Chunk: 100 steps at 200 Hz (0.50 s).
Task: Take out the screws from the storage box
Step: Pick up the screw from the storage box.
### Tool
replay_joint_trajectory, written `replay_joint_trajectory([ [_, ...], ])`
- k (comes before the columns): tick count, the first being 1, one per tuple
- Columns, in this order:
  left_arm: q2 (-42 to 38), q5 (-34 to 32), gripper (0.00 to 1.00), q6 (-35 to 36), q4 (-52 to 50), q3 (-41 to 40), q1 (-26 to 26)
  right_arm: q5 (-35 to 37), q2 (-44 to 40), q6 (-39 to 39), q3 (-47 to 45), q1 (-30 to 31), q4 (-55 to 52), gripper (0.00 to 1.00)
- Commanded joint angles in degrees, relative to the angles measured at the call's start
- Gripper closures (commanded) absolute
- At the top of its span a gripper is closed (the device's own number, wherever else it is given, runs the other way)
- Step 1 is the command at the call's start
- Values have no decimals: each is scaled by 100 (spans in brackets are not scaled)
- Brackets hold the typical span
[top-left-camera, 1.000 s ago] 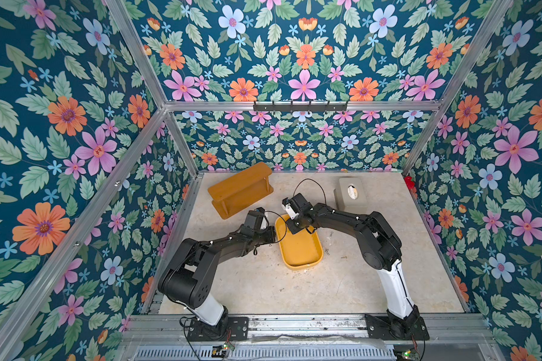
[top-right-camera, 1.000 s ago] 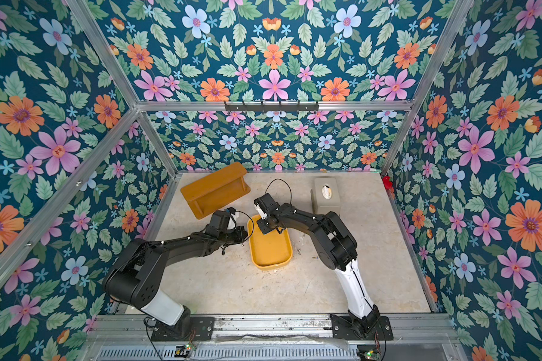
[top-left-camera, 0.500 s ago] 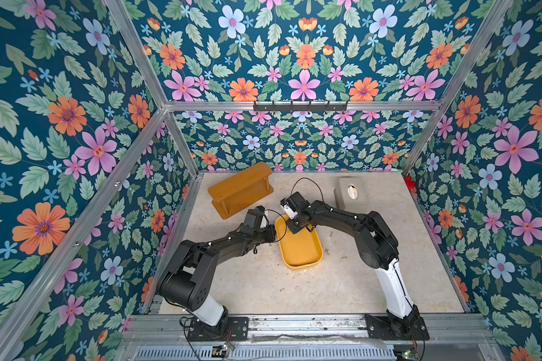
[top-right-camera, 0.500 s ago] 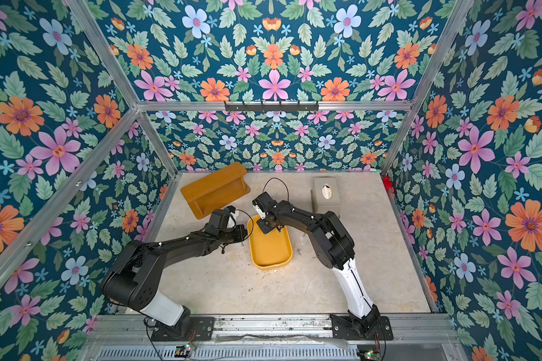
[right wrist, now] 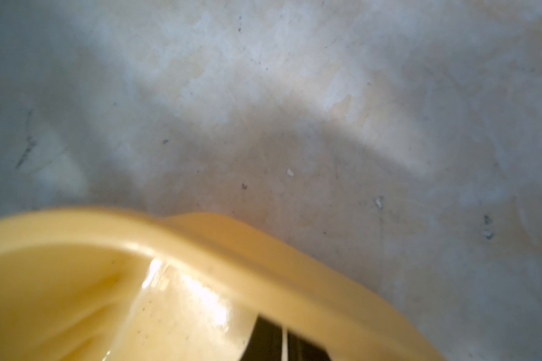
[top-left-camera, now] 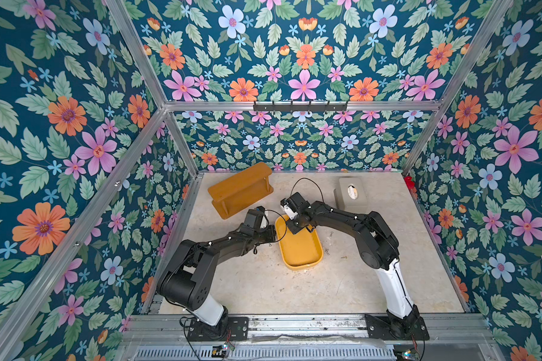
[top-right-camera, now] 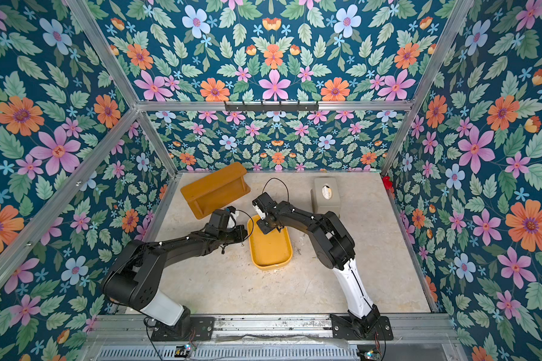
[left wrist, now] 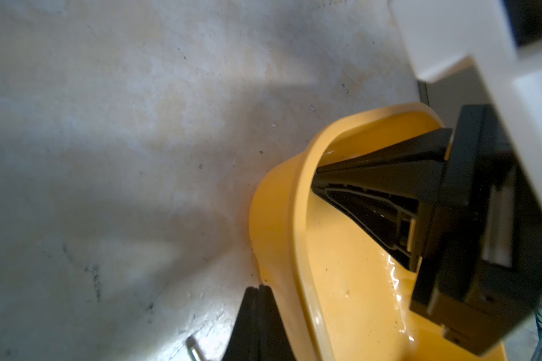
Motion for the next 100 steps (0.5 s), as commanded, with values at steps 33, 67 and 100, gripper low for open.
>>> replay_joint_trajectory([
  [33, -42, -33, 97, 21, -47, 187, 3, -543, -1117, 480, -379, -30, -343, 100],
  [67, -134, -168, 96, 3, -77, 140, 8, -398, -2177, 736, -1152, -119, -392, 100],
  [100, -210, -261, 95, 12, -69, 78, 7, -195, -3495, 1245, -2475, -466, -493, 100],
])
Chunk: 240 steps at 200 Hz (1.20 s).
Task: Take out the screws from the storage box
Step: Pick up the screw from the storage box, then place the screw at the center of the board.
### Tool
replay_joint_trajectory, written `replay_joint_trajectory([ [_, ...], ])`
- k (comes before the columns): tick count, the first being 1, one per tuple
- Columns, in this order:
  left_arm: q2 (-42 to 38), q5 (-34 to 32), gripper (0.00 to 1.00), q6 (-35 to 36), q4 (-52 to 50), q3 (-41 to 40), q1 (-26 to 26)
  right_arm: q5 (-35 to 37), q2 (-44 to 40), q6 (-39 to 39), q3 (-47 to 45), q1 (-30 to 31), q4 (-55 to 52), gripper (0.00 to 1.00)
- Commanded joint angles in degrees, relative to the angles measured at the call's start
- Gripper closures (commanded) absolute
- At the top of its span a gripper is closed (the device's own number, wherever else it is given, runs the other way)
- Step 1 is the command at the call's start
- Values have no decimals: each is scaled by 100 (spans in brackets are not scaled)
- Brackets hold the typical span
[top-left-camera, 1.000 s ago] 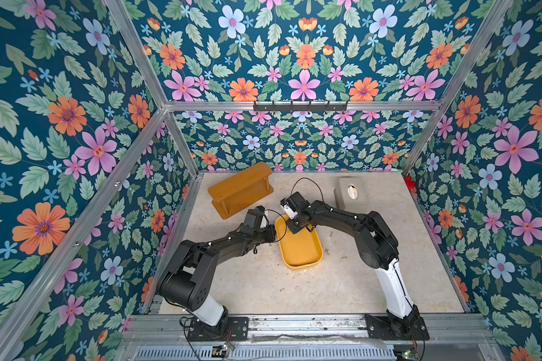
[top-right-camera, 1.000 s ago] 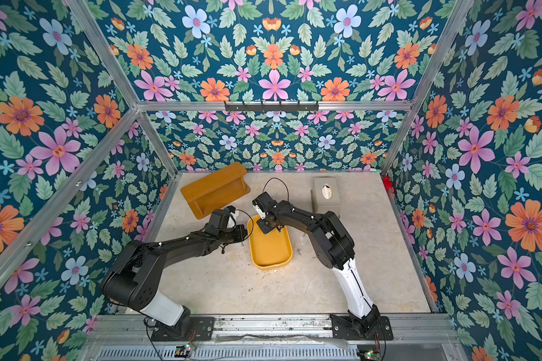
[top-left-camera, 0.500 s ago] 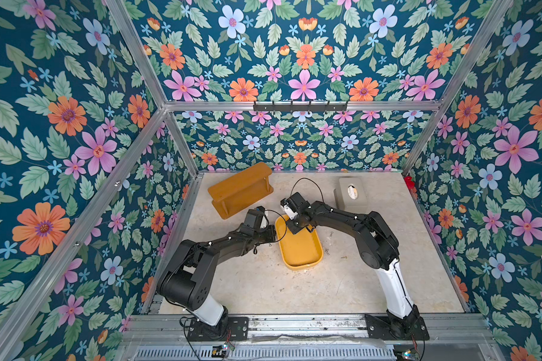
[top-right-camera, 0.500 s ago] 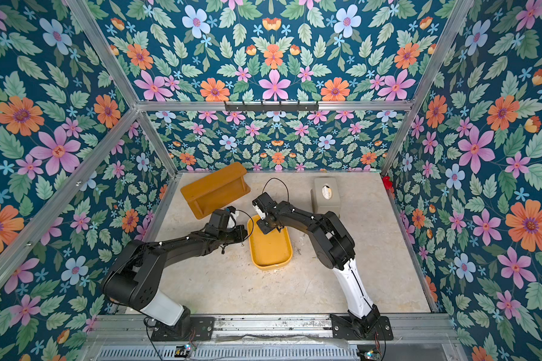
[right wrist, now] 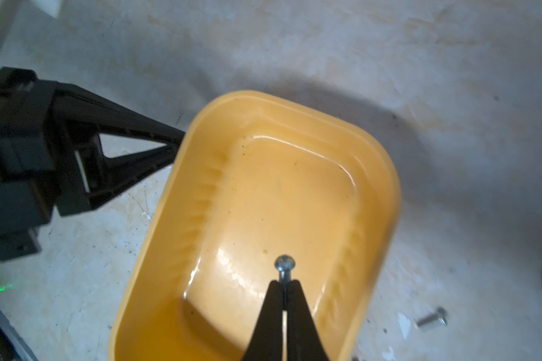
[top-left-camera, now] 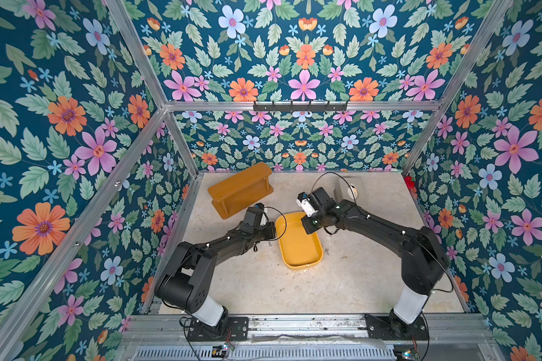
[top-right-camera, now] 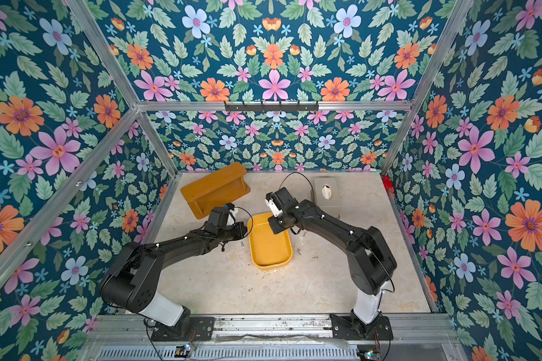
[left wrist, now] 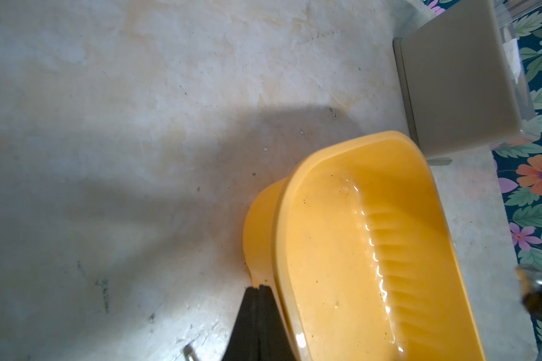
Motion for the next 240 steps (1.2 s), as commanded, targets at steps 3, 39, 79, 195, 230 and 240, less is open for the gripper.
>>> replay_joint_trajectory([
  [3, -63, -129, 96, 38, -29, -27, 8, 290, -881, 526, -863, -180, -166, 100],
  [39, -87, -173, 95, 69, -81, 16, 17, 460, -1543, 845, -1990, -508, -125, 100],
  [79, 23, -249, 95, 51, -280, 129, 43, 556, -1101, 837, -2288, -593, -170, 100],
  [195, 125, -414, 92, 12, -144, -45, 87, 553, -222, 616, -1745, -637, -668, 74],
  [230, 15, -568, 88, 76, -170, -44, 177, 814, -743, 609, -1756, -637, -537, 61],
  [240, -57, -782, 85, 160, -165, -28, 221, 987, -997, 609, -1808, -652, -397, 57],
])
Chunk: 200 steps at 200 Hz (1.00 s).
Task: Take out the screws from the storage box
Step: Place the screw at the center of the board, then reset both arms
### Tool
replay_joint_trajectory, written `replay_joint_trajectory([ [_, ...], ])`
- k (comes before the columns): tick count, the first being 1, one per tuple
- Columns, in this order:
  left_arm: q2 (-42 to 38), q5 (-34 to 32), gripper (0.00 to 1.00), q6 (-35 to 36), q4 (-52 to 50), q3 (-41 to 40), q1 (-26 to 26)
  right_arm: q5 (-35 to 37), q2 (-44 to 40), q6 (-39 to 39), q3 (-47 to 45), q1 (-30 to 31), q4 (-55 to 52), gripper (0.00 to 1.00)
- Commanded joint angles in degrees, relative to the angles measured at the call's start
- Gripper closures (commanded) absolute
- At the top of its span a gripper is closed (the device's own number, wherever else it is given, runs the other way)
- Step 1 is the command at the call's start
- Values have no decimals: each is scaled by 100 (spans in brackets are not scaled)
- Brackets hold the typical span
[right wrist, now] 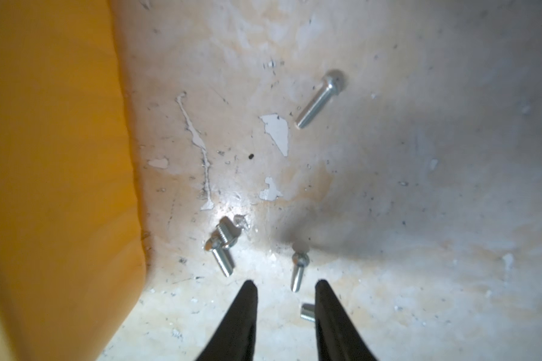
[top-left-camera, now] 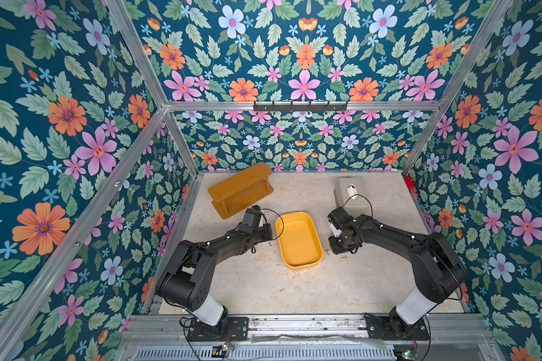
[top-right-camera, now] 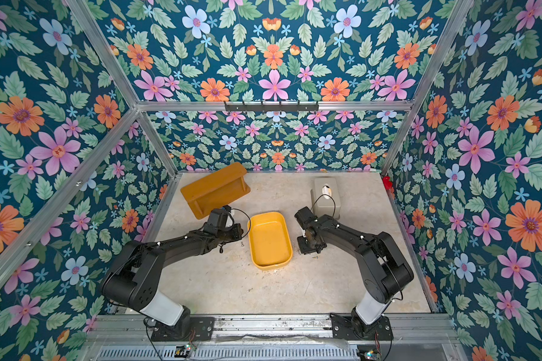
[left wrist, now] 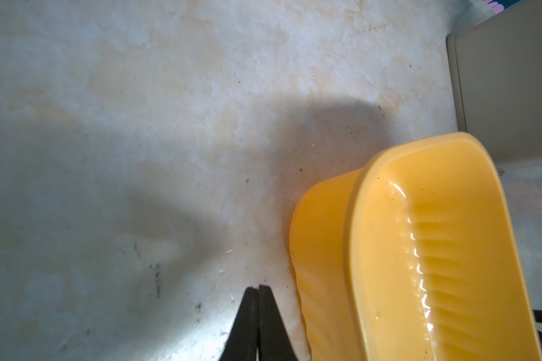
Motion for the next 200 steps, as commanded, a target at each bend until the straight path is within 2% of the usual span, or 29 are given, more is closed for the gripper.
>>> replay_joint_trajectory([
  [1, -146, -385, 84, 180, 29, 21, 80, 415, -458, -51, -45, -15, 187, 57],
  [4, -177, -499, 82, 209, 35, 33, 97, 457, -546, -62, -73, -26, 256, 55],
  [13, -263, -915, 62, 361, 38, 72, 131, 563, -849, -114, -174, -106, 485, 51],
  [20, -341, -1312, 51, 471, 106, 76, 136, 668, -1107, -134, -277, -213, 729, 47],
  [33, -469, -1918, 41, 818, 157, 152, 157, 605, -1588, -125, -578, -588, 1280, 43],
  [40, -535, -2320, 37, 1014, 209, 169, 165, 501, -1839, -29, -748, -924, 1579, 37],
  [43, -566, -2512, 34, 1096, 241, 162, 166, 437, -1934, 35, -826, -1073, 1710, 29],
  [44, -575, -2572, 34, 1131, 252, 159, 166, 418, -1965, 56, -845, -1127, 1731, 16],
  [45, -579, -2632, 33, 1157, 267, 154, 167, 396, -2003, 70, -872, -1180, 1763, 8],
  [48, -622, -2828, 32, 1249, 322, 134, 166, 336, -2093, 147, -944, -1340, 1914, 1],
  [67, -758, -3820, 25, 1841, 894, -166, 224, -214, -2399, 595, -1368, -2446, 2570, 0],
  [77, -757, -3995, 23, 2282, 1473, -423, 310, -486, -2407, 666, -1507, -2919, 2835, 0],
  [91, -799, -4136, 22, 2677, 1840, -596, 478, -363, -2469, 434, -1792, -3192, 3299, 0],
  [105, -860, -3672, 19, 3061, 2778, -1074, 719, -217, -2645, -188, -2343, -3214, 4219, 0],
  [122, -757, -2806, 20, 2999, 3492, -1466, 1213, -25, -2727, -581, -2955, -3214, 5352, 0],
  [140, -347, -2108, 21, 2812, 3956, -1541, 1699, 44, -2589, -765, -3197, -3222, 5780, 0],
  [148, -325, -1800, 22, 2852, 3599, -1398, 1818, 45, -2505, -813, -3324, -3221, 6108, 0],
  [165, -295, -1748, 22, 3140, 4083, -1541, 1886, 48, -2252, -835, -3551, -3259, 6713, 0],
  [189, 24, -1368, 21, 2963, 5140, -1840, 2245, 194, -1852, -877, -3607, -3262, 7147, 0],
  [200, -84, -1156, 21, 2843, 4971, -1892, 2400, 223, -1720, -922, -3710, -3258, 7500, 0],
])
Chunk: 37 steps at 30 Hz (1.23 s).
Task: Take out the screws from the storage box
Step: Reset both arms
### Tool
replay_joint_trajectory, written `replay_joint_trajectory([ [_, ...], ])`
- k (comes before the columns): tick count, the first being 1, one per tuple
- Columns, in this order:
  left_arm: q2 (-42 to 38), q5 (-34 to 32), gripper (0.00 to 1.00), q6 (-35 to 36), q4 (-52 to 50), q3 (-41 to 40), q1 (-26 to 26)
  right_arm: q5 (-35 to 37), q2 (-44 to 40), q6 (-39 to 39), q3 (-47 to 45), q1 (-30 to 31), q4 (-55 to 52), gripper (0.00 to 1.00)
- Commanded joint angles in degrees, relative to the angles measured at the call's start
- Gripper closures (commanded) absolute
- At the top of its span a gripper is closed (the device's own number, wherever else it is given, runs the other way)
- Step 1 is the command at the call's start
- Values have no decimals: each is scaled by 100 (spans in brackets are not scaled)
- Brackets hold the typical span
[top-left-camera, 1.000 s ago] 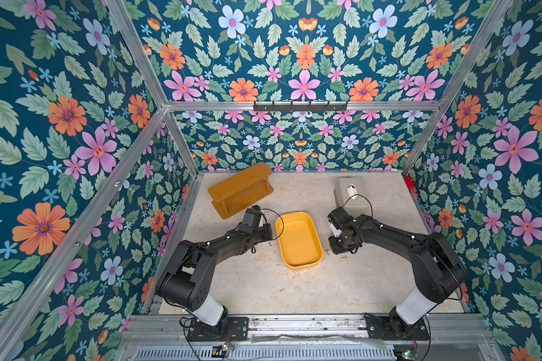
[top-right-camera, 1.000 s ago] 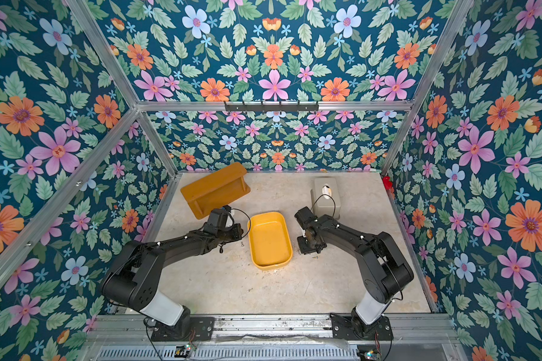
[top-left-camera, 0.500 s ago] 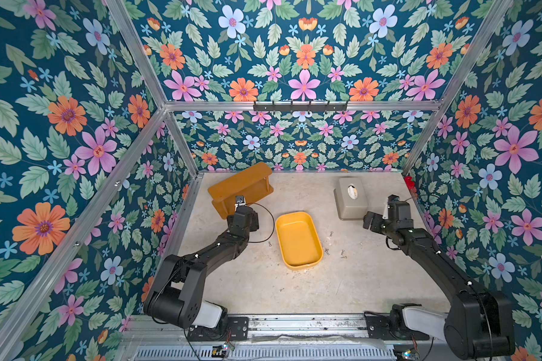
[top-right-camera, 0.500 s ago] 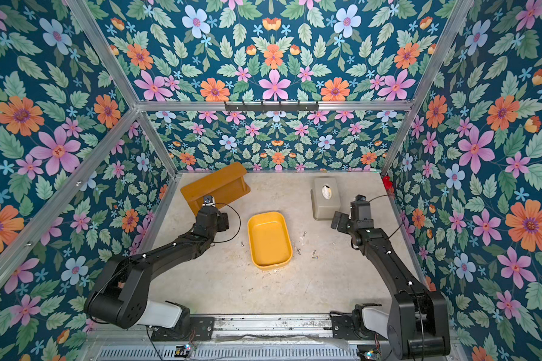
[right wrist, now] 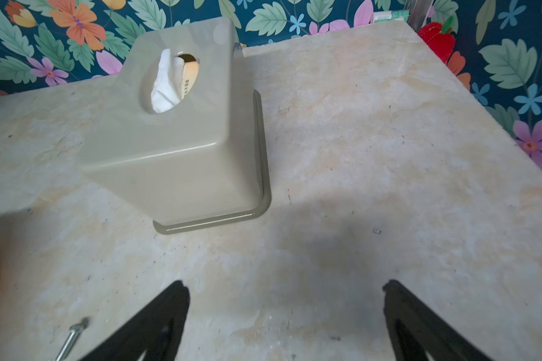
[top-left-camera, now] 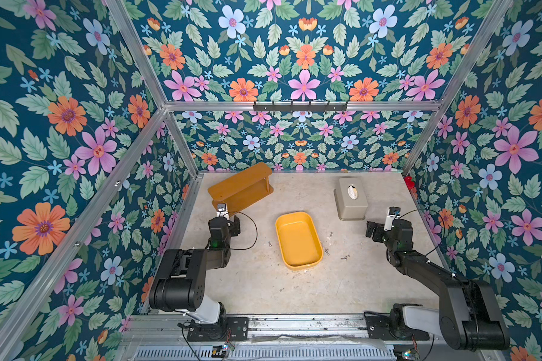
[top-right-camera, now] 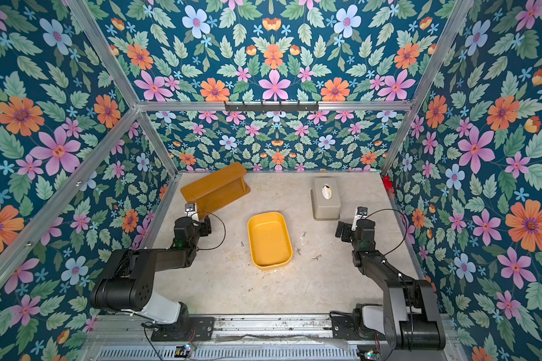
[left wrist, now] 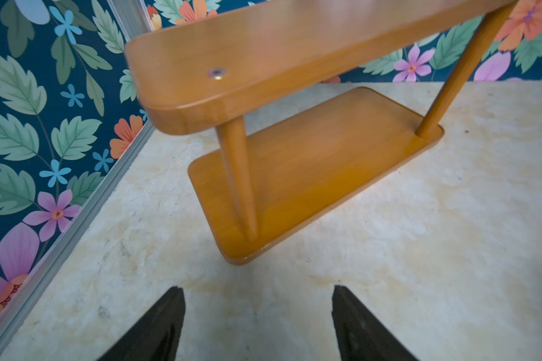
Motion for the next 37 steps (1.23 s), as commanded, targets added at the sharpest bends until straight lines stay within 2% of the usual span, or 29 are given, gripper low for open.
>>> replay_joint_trajectory([
  [1, 4, 630, 21, -146, 792, -147, 257, 186, 229, -192, -135, 2, 1183, 0],
  [5, 28, 689, 21, -69, 1265, -414, 244, 172, 589, -172, -162, -53, 1511, 0],
  [7, 312, 637, 19, -63, 2267, -719, 233, 168, 671, -149, -222, -88, 1731, 0],
  [9, 186, 702, 18, -47, 1779, -640, 235, 199, 655, -135, -287, -97, 1807, 0],
  [10, 219, 689, 18, -38, 1910, -657, 235, 200, 683, -125, -345, -97, 1948, 0],
  [11, 243, 687, 16, -27, 1942, -666, 229, 219, 688, -123, -415, -102, 2052, 0],
  [12, 208, 681, 1, -35, 1810, -640, 235, 244, 749, -116, -512, -102, 2249, 0],
  [14, 240, 645, 1, -48, 1885, -639, 235, 468, 970, -48, -711, -106, 2952, 0],
  [16, 216, 636, 1, -53, 1834, -638, 231, 455, 854, -30, -598, -109, 2509, 0],
  [17, 225, 643, 1, -45, 1887, -648, 224, 450, 964, -40, -639, -113, 2793, 0],
  [19, 201, 651, 1, -60, 1864, -655, 225, 479, 877, -22, -582, -116, 2501, 0],
  [37, 211, 644, 1, -54, 1867, -656, 227, 358, 917, 40, -584, -196, 2586, 0],
])
